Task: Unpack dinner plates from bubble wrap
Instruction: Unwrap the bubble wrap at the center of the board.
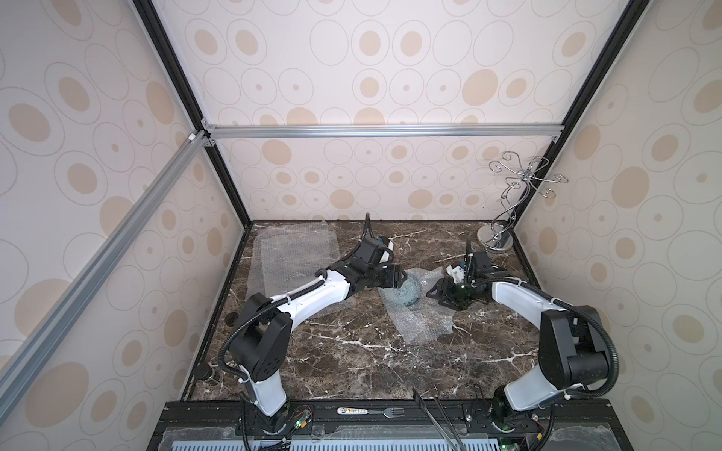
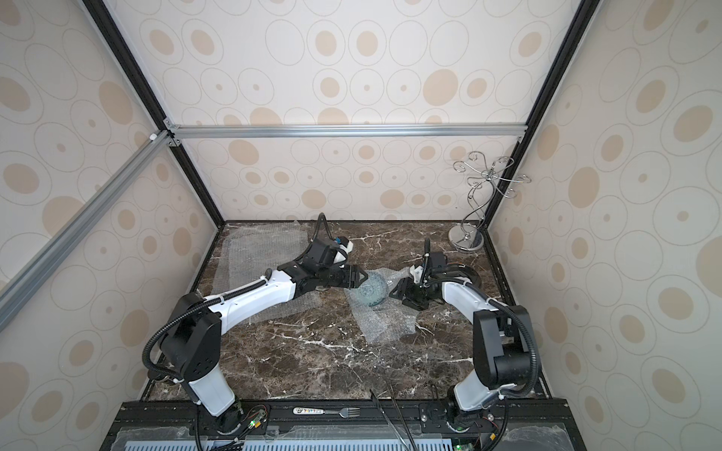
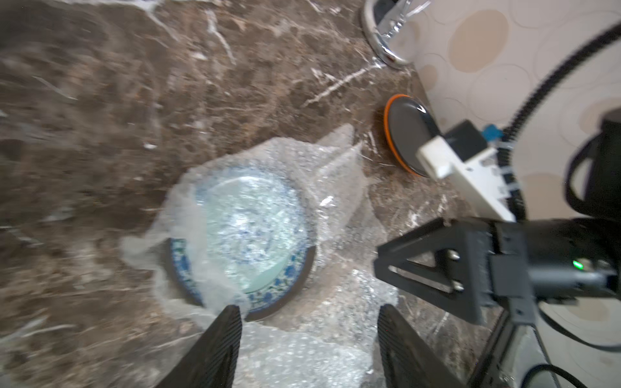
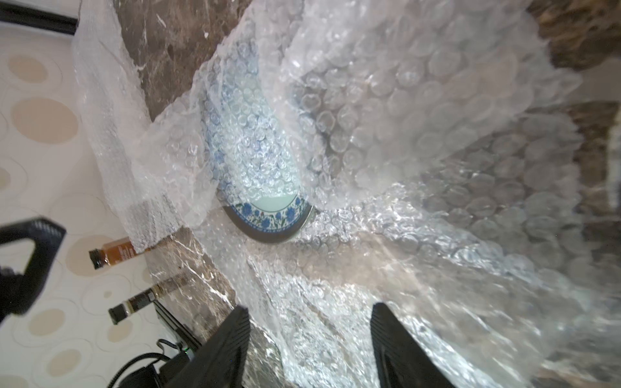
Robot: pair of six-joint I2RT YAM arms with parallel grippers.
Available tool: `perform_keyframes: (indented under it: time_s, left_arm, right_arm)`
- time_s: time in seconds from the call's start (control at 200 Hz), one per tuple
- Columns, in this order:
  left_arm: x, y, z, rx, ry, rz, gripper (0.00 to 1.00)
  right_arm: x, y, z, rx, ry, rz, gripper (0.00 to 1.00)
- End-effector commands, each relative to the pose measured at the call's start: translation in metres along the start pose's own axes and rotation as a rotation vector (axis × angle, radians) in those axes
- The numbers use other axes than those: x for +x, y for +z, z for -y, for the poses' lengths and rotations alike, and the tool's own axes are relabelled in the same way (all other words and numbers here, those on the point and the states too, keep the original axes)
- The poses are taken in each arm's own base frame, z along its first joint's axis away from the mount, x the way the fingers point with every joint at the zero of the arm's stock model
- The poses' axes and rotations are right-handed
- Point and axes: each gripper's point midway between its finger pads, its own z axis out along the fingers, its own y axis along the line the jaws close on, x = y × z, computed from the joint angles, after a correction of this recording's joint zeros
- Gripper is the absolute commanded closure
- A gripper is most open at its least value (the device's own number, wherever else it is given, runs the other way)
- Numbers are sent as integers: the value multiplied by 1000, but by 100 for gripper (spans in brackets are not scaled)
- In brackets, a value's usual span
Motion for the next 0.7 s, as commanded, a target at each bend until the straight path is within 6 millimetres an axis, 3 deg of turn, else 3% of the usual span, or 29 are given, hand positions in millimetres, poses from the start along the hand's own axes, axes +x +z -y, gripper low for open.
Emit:
perform_keyframes:
  time_s: [0.0, 0.21, 0.495, 0.69]
  left_arm:
    - [11, 22, 11, 46, -12, -14, 34]
    - [20, 41, -4, -5, 20, -42, 35]
    - [23, 29, -10, -42, 37, -37, 28]
    - [32, 23, -18, -71, 38, -42, 25]
  right_arm:
    - [-10, 3, -5, -23, 44, 20, 37]
    - [-10, 18, 1, 1, 88, 17, 36]
    - [-16, 49, 4, 12, 94, 10, 41]
    - [-30, 49, 3, 42, 57, 53, 52]
